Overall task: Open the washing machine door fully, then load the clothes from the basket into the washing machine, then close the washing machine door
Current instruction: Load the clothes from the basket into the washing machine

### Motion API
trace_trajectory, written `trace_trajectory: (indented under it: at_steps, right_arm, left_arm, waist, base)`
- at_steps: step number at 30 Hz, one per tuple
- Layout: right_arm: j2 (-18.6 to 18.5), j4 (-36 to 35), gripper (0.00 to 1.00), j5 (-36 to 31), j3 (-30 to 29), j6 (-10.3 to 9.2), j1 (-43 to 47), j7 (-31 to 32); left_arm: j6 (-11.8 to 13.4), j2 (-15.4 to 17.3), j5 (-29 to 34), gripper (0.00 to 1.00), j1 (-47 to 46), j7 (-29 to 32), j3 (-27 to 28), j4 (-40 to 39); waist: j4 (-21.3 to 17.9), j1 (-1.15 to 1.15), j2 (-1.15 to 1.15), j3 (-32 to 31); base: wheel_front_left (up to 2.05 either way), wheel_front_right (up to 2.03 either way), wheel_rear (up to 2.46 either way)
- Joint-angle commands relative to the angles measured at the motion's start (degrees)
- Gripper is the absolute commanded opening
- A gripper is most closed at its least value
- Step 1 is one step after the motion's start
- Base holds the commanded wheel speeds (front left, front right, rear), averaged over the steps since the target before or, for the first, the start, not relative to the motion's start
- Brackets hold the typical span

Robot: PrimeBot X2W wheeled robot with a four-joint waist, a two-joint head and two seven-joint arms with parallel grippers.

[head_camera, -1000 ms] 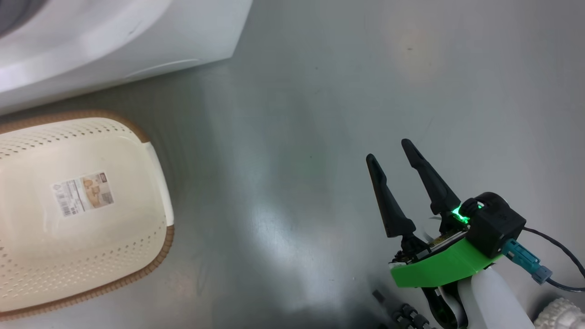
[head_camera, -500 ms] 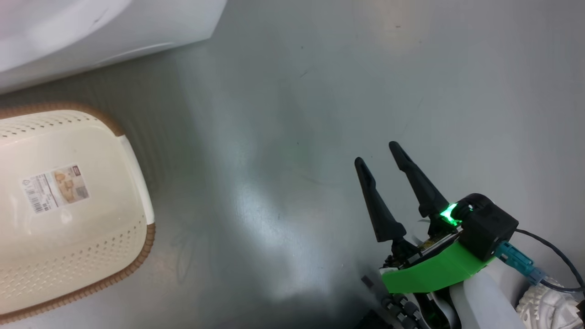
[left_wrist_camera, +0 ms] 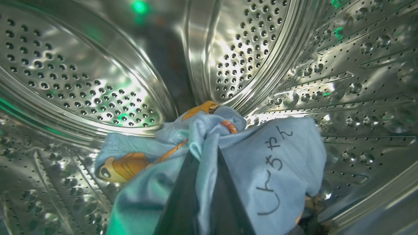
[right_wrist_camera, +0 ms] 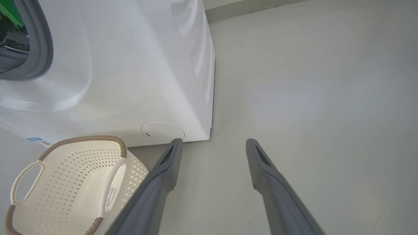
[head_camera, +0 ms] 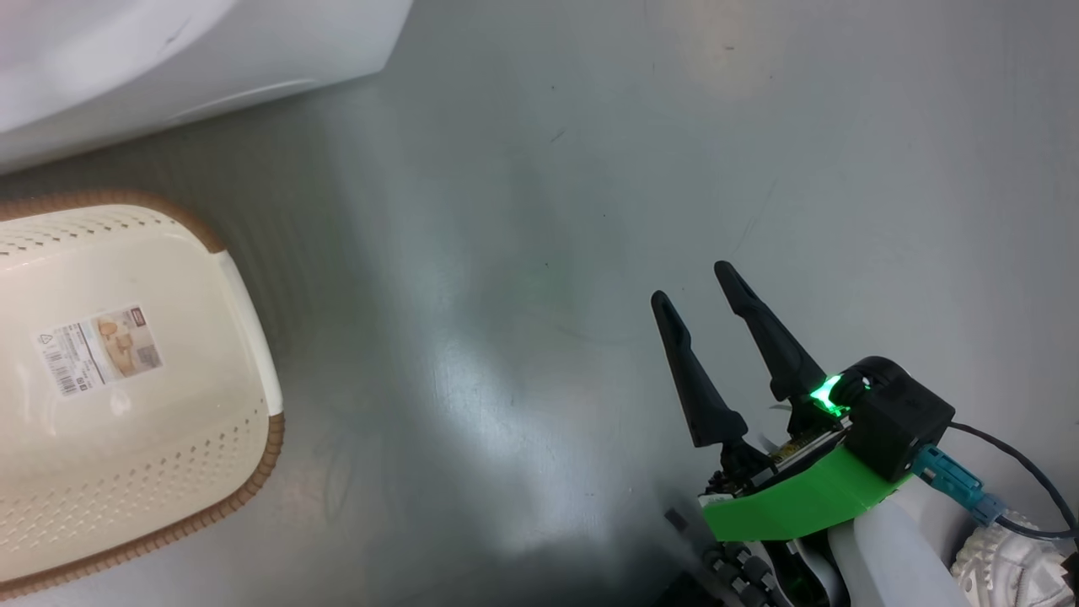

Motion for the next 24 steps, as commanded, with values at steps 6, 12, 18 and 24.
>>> trace_trajectory:
  at_steps: [6,12,18,24]
  right_arm:
    - [0.1,-0.8,1.00,0.4,0.7,0.35,0.7,-0.3]
    - [0.1,-0.6,1.00,0.0,-0.4,0.35,0.2,-0.3]
    - [0.1,-0.2,1.00,-1.4,-2.0,0.35,-1.0,-0.3]
    - [0.1,1.1,1.00,-1.9,-3.2,0.35,-1.6,-0.3]
  left_arm:
    - [0.2,2.1,-1.2,1.00,-0.2,1.2,0.3,1.9]
    - [0.2,-0.1,-1.9,1.00,1.4,-0.7,-0.2,3.2]
    - [0.2,-3.5,-2.2,1.00,3.7,-3.3,-0.7,3.7]
    - [0.2,-5.5,-3.0,1.00,6.9,-4.8,0.4,3.7]
  waist:
    - [0.7,0.00,0.00,-0.9]
    - [2.3,0.00,0.00,-2.3]
    - [4.9,0.00,0.00,-4.2]
    - [6.5,0.00,0.00,-7.0]
  base:
    - [0.00,0.00,0.00]
    - [0.00,0.00,0.00]
    - [0.00,0.00,0.00]
    - [0.00,0.00,0.00]
